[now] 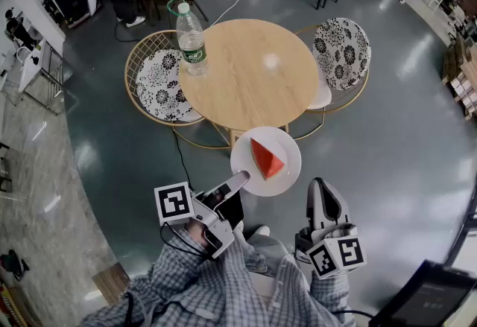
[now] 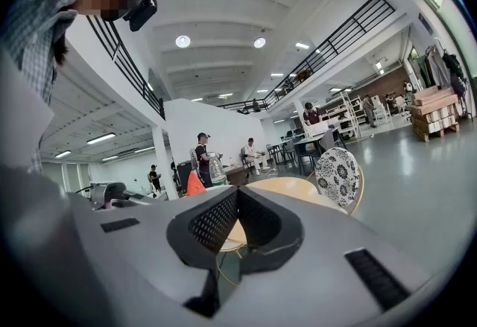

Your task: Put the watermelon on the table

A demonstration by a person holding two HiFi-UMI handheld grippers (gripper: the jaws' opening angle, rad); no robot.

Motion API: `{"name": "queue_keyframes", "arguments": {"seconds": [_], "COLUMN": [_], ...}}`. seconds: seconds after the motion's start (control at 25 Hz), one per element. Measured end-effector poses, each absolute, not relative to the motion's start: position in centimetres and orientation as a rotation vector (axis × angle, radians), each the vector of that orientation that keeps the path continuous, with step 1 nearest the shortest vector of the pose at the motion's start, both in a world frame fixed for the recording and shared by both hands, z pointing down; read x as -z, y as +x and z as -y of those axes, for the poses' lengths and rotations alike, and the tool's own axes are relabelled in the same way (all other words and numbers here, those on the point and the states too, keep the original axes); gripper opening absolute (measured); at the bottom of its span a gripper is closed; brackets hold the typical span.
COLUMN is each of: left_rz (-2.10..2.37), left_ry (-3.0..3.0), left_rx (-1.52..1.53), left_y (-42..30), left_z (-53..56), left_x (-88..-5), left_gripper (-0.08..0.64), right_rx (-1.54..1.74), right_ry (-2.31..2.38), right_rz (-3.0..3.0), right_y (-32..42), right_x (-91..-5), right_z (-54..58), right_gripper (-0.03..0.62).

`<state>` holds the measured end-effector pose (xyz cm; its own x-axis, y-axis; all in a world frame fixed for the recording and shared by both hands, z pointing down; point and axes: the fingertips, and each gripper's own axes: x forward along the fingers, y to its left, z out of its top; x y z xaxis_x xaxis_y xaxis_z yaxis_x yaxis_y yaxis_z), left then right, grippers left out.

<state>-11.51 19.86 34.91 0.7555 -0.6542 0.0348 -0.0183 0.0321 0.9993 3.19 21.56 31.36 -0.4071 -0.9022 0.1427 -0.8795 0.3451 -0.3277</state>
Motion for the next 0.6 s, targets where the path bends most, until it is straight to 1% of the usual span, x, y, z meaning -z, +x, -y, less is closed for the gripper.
{"name": "queue_keyframes", "arguments": {"seconds": [0.4,0.48,0.6], "left_rz": [0.574,0.575,0.572], "left_ry": [1.472,1.473,1.471], "left_rx": [0.536,0.535,0.537], "left_y": [-11.5,-11.5,-11.6], "left_z": [-19.6,-19.5,-19.4], "left_x": [-35.1,-35.2,-35.3], "left_gripper": [0.034,0.034,0.034], "right_rx": [0.552,0.609,0.802], "right_ry": [-1.676,-1.669,-1.597], "right_rz": [-2.539,-2.528,-2.467], "right_y": [3.0,3.0,2.5], "right_x": [-31.6,-31.8,-32.5], "right_z": [-21.3,-21.2,-21.0], "right_gripper": [0.009,0.009,0.009]}}
